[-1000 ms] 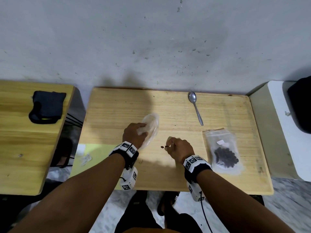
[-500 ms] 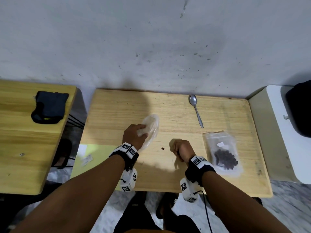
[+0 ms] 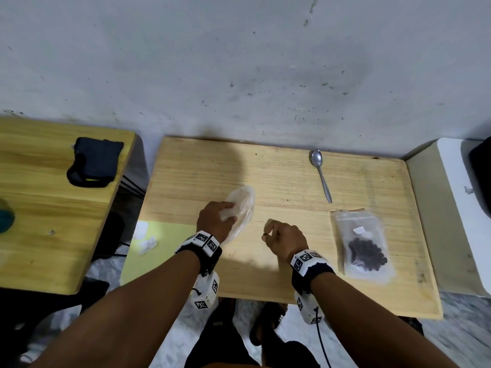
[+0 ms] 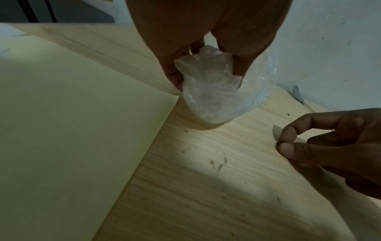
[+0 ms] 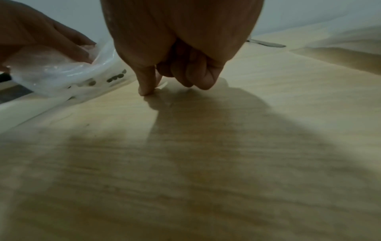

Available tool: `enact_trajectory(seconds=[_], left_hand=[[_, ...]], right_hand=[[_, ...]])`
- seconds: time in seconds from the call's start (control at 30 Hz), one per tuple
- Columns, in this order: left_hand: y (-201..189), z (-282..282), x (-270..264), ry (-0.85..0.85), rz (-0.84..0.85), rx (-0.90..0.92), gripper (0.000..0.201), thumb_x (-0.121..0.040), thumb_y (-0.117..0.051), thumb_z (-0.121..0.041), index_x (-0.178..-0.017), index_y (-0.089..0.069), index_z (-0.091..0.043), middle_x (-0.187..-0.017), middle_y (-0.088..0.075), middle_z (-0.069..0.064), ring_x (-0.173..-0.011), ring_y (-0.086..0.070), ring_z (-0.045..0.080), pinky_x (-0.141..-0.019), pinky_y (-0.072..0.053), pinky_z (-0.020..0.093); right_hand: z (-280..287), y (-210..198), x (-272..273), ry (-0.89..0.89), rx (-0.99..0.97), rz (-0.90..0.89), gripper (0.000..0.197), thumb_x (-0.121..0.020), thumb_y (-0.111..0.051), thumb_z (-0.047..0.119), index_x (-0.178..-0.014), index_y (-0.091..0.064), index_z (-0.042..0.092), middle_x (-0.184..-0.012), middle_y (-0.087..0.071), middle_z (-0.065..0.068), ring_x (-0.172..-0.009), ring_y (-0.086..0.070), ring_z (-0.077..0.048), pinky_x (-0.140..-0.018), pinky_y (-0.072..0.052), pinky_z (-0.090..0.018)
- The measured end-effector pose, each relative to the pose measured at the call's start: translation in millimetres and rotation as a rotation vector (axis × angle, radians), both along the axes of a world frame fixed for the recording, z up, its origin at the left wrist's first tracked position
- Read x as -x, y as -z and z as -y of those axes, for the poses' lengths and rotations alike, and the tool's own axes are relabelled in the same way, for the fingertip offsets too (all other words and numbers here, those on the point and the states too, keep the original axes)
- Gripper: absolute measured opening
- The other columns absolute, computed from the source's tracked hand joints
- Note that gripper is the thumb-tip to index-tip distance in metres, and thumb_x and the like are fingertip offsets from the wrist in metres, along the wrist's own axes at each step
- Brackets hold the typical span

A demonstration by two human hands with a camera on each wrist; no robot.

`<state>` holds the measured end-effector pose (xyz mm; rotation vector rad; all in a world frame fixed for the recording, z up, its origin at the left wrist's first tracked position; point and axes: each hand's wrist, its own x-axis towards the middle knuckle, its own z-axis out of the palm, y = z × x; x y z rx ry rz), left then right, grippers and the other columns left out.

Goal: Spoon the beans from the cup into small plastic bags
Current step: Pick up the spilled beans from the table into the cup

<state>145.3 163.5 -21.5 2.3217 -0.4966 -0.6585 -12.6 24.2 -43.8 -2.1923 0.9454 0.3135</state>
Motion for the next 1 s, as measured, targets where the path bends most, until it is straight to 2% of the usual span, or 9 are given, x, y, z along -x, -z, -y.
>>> enact_trajectory(seconds=[0.13,0.23,0.33,0.43,0.47,0.6,0.7,0.8,1.0], left_hand=[[0.6,-1.6,-1.6,0.012,0.006,0.007,0.036,-0.076,-0.077,-0.021,-0.111,-0.070,-0.021,-0.116,-0.065,0.006,-0.107,-0.062,0.024,-0.086,-0.041,0.020],[-0.6,0.8,-4.7,0.017,0.003,0.011,0.035,-0.076,-0.077,-0.021,-0.110,-0.070,-0.022,-0.115,-0.065,0.005,-0.106,-0.062,0.023,-0.085,-0.041,0.019],[-2.1,4.6,-7.2,0.043,0.016,0.012,0.035,-0.076,-0.077,-0.022,-0.110,-0.070,-0.022,-0.115,-0.065,0.005,-0.107,-0.062,0.023,-0.085,-0.041,0.019],[-3.5,9.1,-9.5,0.069,0.026,0.011,0.035,-0.076,-0.076,-0.023,-0.110,-0.070,-0.023,-0.115,-0.065,0.005,-0.107,-0.061,0.023,-0.085,-0.039,0.019],[-4.2,10.0,-9.9,0.076,0.029,0.011,0.034,-0.076,-0.076,-0.022,-0.110,-0.070,-0.023,-0.115,-0.065,0.004,-0.107,-0.061,0.023,-0.085,-0.039,0.019],[-6.8,16.6,-14.0,0.121,0.039,0.015,0.034,-0.076,-0.076,-0.024,-0.109,-0.070,-0.024,-0.114,-0.065,0.003,-0.106,-0.061,0.024,-0.086,-0.042,0.023],[-8.7,22.0,-18.2,0.148,0.044,0.008,0.034,-0.076,-0.076,-0.025,-0.110,-0.070,-0.024,-0.114,-0.064,0.004,-0.106,-0.061,0.024,-0.087,-0.042,0.024],[-11.1,28.5,-21.8,0.177,0.042,0.017,0.035,-0.075,-0.076,-0.024,-0.110,-0.070,-0.024,-0.115,-0.065,0.004,-0.107,-0.061,0.024,-0.089,-0.044,0.025],[-11.8,50.1,-24.9,0.320,0.074,-0.038,0.033,-0.076,-0.073,-0.033,-0.109,-0.069,-0.034,-0.113,-0.068,-0.003,-0.106,-0.063,0.020,-0.084,-0.041,0.020]], right_hand=[[-3.0,4.9,2.9,-0.124,0.029,-0.008,0.006,-0.092,-0.049,0.031,-0.095,-0.053,0.027,-0.096,-0.070,0.008,-0.087,-0.063,-0.021,-0.070,-0.045,-0.028],[-4.6,2.3,2.3,-0.108,-0.002,0.000,0.019,-0.098,-0.043,0.037,-0.098,-0.053,0.020,-0.093,-0.069,0.000,-0.083,-0.063,-0.026,-0.069,-0.046,-0.032],[-3.0,-8.9,-0.3,0.175,-0.221,0.129,0.023,-0.098,-0.045,0.033,-0.086,-0.056,0.016,-0.077,-0.065,0.006,-0.070,-0.059,-0.016,-0.068,-0.046,-0.030],[1.7,-26.2,-3.8,0.609,-0.554,0.199,0.038,-0.094,-0.045,0.019,-0.056,-0.049,0.017,-0.056,-0.047,-0.001,-0.045,-0.036,-0.017,-0.052,-0.029,-0.026],[2.8,-32.1,-4.4,0.709,-0.658,0.217,0.040,-0.091,-0.044,0.016,-0.051,-0.047,0.017,-0.051,-0.042,-0.003,-0.040,-0.029,-0.015,-0.048,-0.023,-0.025],[8.7,-44.9,-7.4,0.849,-0.868,0.277,0.023,-0.083,-0.038,0.013,-0.061,-0.045,0.015,-0.051,-0.038,-0.002,-0.037,-0.020,-0.013,-0.044,-0.014,-0.019],[11.1,-48.9,-8.8,0.855,-0.807,0.326,0.026,-0.082,-0.050,0.012,-0.055,-0.048,0.015,-0.049,-0.036,-0.002,-0.039,-0.020,-0.015,-0.045,-0.015,-0.021],[8.1,-50.7,-4.4,0.774,-0.706,0.375,0.043,-0.081,-0.067,0.006,-0.044,-0.049,0.018,-0.043,-0.037,-0.001,-0.038,-0.025,-0.015,-0.044,-0.021,-0.023],[8.3,-41.2,13.7,0.714,-0.537,0.315,0.041,-0.069,-0.086,0.014,-0.058,-0.046,0.015,-0.046,-0.043,0.002,-0.035,-0.033,-0.013,-0.038,-0.030,-0.019]])
